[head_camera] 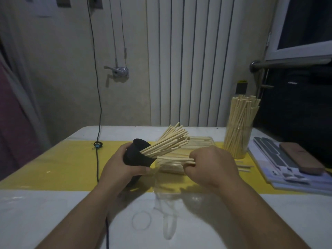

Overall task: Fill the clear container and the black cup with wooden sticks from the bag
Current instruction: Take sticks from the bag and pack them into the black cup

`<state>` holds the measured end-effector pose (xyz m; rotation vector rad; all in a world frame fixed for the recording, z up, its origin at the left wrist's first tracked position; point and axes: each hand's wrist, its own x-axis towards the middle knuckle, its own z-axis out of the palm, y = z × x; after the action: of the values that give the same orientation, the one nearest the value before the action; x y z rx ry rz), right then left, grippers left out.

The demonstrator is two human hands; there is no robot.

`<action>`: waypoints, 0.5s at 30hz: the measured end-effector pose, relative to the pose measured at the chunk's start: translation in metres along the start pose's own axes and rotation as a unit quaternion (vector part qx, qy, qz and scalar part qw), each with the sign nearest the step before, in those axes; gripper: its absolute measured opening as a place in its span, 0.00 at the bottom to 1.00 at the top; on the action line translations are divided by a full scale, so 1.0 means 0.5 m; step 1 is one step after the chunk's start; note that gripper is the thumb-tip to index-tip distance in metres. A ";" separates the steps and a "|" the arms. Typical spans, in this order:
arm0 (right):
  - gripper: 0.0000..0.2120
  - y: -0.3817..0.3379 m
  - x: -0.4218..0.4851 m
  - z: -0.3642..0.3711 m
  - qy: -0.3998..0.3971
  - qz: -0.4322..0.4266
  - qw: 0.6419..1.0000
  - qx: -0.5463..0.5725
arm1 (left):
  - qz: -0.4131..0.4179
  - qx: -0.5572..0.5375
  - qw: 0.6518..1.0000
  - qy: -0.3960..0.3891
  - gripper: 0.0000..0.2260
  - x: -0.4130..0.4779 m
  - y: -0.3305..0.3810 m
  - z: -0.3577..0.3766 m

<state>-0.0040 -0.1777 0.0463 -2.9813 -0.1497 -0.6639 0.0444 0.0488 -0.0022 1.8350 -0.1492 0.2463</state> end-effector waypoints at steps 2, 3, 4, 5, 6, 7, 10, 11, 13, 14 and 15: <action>0.15 0.005 0.001 0.003 0.072 -0.004 0.997 0.008 | 0.000 0.001 1.000 -0.001 0.29 0.001 0.000 0.000; 0.14 0.009 0.002 0.010 0.124 -0.016 0.992 0.016 | -0.002 0.001 1.000 -0.002 0.30 0.001 0.000 0.000; 0.13 0.011 0.002 0.016 0.180 -0.027 0.983 0.031 | -0.003 0.000 1.000 -0.003 0.30 0.001 0.000 0.000; 0.12 0.012 0.003 0.020 0.232 -0.035 0.971 0.051 | -0.005 -0.001 1.000 -0.004 0.30 0.001 -0.001 0.000; 0.11 0.014 0.005 0.023 0.264 -0.042 0.961 0.069 | -0.006 -0.001 1.000 -0.004 0.31 0.001 0.000 0.000; 0.13 0.016 0.006 0.027 0.287 -0.049 0.953 0.082 | -0.007 -0.002 1.000 -0.004 0.31 0.001 -0.001 -0.001; 0.16 0.022 0.010 0.034 0.344 -0.070 0.932 0.087 | -0.005 0.001 1.000 -0.003 0.31 0.001 -0.001 0.000; 0.16 0.023 0.011 0.035 0.358 -0.069 0.928 0.081 | -0.004 0.002 1.000 -0.003 0.30 0.001 -0.002 0.000; 0.17 0.023 0.012 0.037 0.377 -0.062 0.920 0.089 | -0.003 0.003 1.000 -0.003 0.30 0.002 -0.002 0.000; 0.17 0.023 0.013 0.036 0.383 -0.060 0.916 0.103 | -0.002 0.004 1.000 -0.004 0.31 0.002 -0.002 0.000; 0.17 0.021 0.012 0.035 0.389 -0.059 0.912 0.119 | -0.002 0.005 1.000 -0.005 0.31 0.003 -0.002 0.001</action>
<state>0.0099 -0.1861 0.0325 -2.2735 -0.3181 -1.6366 0.0460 0.0488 -0.0030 1.8471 -0.1515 0.2368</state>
